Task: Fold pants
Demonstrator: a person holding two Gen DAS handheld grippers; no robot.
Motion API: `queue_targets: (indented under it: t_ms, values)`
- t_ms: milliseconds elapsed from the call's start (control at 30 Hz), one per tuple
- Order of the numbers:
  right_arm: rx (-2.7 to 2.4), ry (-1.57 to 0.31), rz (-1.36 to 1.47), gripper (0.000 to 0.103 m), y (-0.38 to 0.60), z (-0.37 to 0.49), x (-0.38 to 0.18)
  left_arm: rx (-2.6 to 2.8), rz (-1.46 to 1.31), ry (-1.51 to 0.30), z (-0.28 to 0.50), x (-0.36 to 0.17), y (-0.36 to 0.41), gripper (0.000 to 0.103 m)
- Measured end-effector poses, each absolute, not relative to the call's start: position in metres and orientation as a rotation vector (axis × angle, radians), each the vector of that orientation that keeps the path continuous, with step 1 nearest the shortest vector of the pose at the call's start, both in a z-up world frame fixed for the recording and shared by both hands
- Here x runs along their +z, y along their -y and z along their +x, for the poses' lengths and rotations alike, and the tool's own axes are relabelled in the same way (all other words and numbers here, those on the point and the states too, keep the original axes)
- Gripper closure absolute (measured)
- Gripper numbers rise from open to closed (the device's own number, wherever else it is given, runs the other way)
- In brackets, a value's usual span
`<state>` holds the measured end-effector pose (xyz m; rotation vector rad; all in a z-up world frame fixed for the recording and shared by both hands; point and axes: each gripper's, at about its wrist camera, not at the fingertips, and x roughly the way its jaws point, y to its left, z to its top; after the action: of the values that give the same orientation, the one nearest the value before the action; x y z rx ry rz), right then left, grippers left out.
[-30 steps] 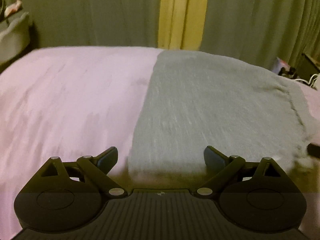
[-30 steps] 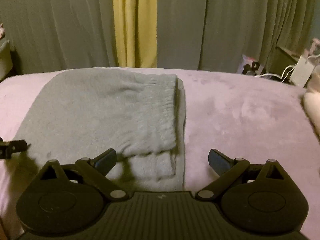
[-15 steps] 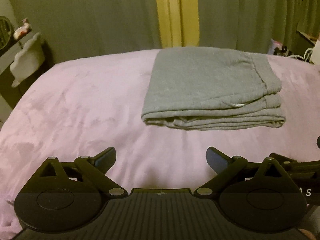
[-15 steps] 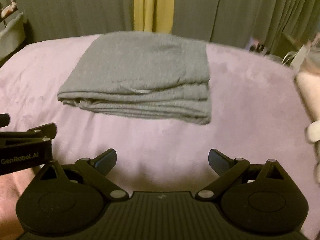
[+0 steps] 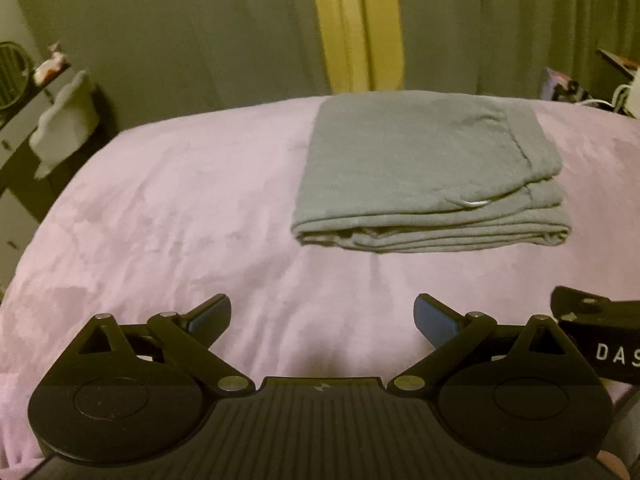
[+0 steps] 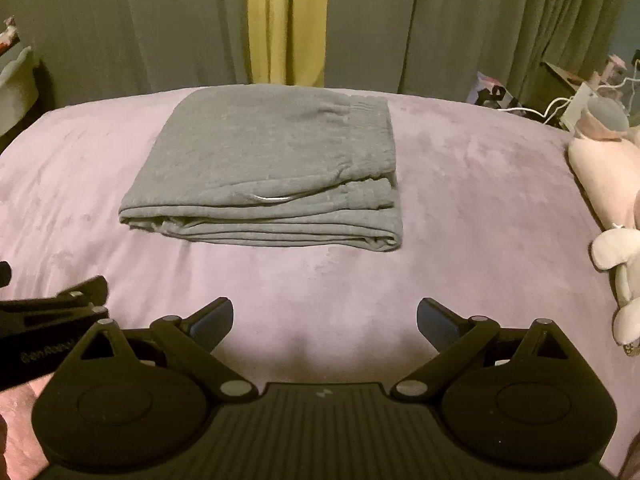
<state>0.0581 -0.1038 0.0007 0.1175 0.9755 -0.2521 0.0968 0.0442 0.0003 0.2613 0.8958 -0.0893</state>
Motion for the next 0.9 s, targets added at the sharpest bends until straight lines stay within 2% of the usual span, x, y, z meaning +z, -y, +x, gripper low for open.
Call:
queue_targets:
  t_ms: [900]
  values:
    - [-0.243,-1.013,0.118,0.005,0.103,0.070,-0.008,-0.063,0.213,-0.979,0.111,-0.013,-0.052,0.002]
